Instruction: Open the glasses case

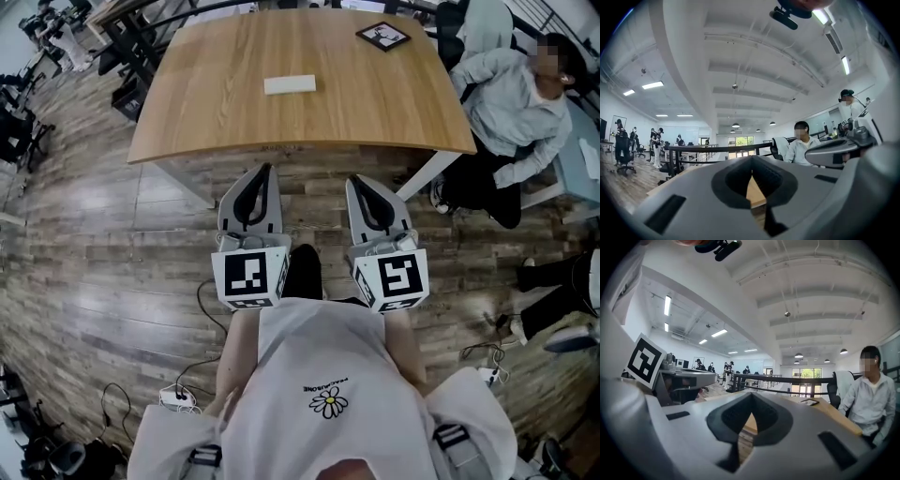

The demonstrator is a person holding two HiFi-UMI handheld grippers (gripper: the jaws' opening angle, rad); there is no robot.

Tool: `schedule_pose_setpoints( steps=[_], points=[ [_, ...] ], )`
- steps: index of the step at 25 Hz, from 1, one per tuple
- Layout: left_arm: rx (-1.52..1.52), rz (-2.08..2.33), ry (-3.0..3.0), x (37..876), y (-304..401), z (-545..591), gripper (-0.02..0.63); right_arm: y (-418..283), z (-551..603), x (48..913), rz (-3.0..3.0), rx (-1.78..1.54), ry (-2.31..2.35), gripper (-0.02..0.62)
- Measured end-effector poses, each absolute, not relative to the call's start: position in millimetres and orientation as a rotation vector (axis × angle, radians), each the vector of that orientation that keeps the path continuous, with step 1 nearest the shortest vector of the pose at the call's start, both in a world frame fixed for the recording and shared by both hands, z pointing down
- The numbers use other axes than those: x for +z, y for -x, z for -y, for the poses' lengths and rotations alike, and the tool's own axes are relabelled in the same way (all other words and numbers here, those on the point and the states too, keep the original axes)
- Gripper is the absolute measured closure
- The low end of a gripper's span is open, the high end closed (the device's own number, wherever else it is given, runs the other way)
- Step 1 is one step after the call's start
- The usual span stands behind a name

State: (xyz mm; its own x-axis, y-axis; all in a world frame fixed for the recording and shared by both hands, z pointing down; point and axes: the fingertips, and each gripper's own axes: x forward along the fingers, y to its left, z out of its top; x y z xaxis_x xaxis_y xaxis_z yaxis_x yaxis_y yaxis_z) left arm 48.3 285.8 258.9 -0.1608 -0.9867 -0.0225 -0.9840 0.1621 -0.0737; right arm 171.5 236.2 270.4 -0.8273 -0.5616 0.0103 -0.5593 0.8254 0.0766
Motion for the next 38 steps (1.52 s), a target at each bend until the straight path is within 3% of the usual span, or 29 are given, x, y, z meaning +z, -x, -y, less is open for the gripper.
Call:
schedule_pose_setpoints(
  steps=[15,38],
  points=[
    [-0.077,-2.292,1.979,254,6,-211,0.589,-126,-171,276,2.949,-0.147,-0.909,0.588],
    [-0.098,-2.136,2.157,244,164,43,0.589,22,61,273,2.832,-0.047,-0.988,0.588]
  ],
)
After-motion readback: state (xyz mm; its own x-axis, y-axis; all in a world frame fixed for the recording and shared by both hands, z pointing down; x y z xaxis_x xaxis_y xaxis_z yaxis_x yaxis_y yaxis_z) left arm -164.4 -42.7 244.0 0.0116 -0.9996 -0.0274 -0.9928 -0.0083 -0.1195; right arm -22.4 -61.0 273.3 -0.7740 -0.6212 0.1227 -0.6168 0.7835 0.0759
